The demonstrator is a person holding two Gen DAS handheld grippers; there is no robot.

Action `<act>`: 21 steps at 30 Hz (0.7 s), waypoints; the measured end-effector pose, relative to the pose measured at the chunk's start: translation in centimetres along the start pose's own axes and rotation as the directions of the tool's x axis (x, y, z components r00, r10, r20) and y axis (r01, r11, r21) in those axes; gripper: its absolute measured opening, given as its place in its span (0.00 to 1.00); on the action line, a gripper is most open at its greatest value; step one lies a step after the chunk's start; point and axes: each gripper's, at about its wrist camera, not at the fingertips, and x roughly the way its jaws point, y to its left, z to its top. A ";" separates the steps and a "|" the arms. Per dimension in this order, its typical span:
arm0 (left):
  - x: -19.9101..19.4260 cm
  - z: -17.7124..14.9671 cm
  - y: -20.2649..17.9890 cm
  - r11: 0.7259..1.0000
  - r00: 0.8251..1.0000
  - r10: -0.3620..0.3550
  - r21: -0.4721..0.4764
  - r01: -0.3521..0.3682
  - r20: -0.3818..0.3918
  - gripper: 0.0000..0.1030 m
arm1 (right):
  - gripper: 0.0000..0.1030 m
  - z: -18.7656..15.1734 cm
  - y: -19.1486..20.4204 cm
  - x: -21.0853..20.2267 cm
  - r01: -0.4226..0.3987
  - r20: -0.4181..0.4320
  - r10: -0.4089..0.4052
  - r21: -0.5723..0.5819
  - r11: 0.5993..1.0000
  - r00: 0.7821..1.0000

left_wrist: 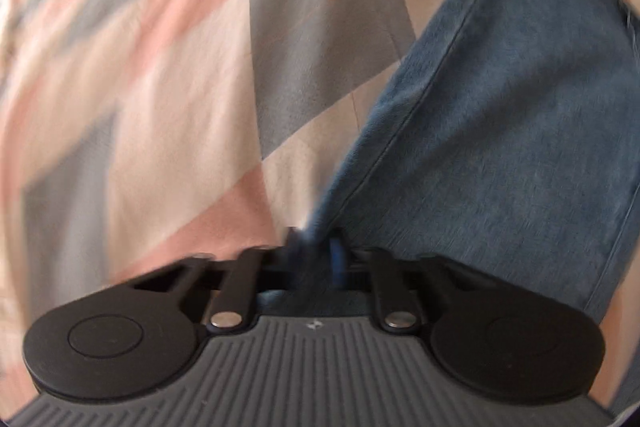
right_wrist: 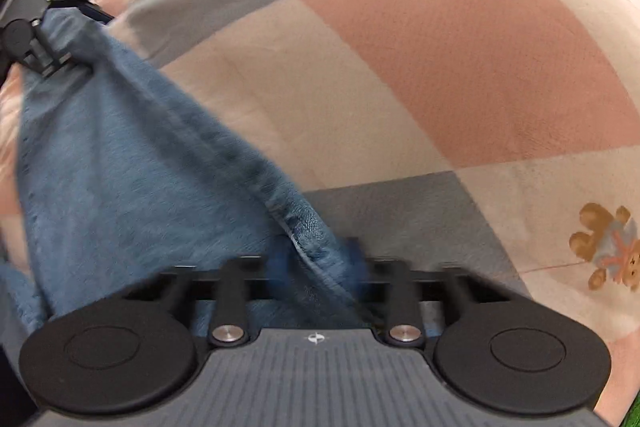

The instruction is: Fold clothes

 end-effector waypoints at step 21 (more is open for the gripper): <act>-20.9 -13.4 -34.6 0.808 0.949 0.308 -0.509 -0.296 -0.062 0.05 | 0.14 -27.9 29.1 -13.7 0.404 0.429 -0.284 -0.219 0.888 0.857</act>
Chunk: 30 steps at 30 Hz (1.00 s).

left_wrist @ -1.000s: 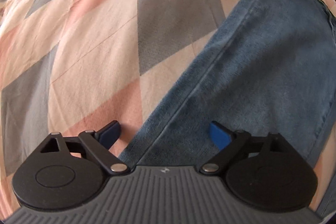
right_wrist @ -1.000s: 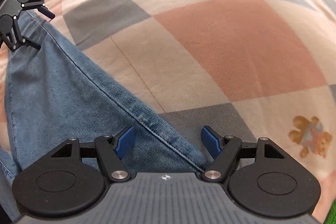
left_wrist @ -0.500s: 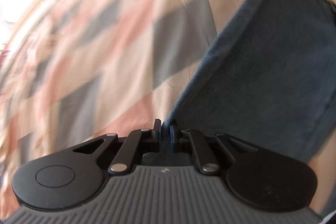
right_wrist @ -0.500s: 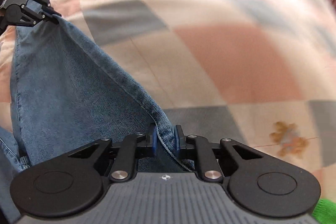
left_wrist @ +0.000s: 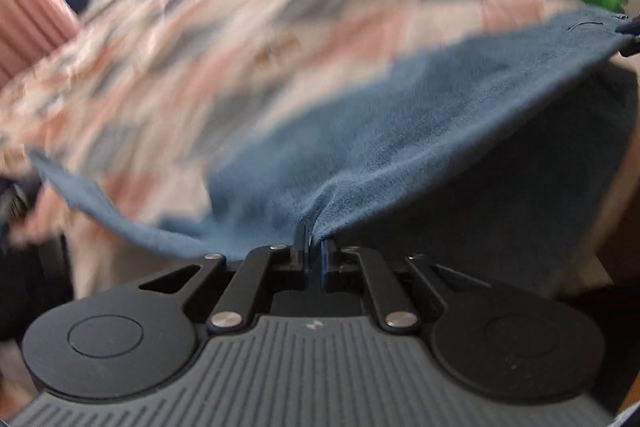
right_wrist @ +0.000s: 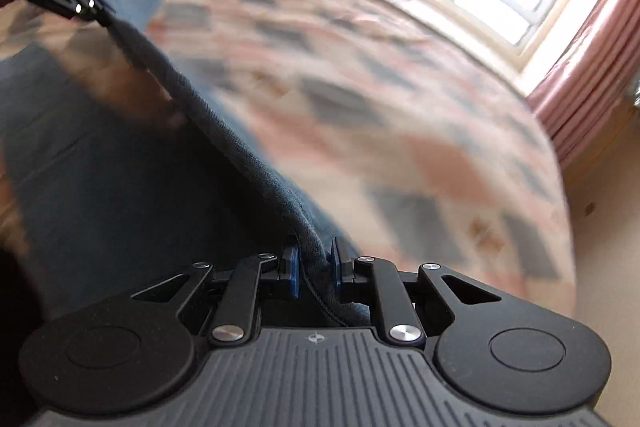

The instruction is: Fold clothes

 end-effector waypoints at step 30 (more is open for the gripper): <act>4.6 0.8 12.5 0.800 0.980 0.192 -0.569 -0.189 -0.055 0.46 | 0.50 -18.9 -2.9 3.6 -0.105 0.109 0.020 0.984 -0.141 0.994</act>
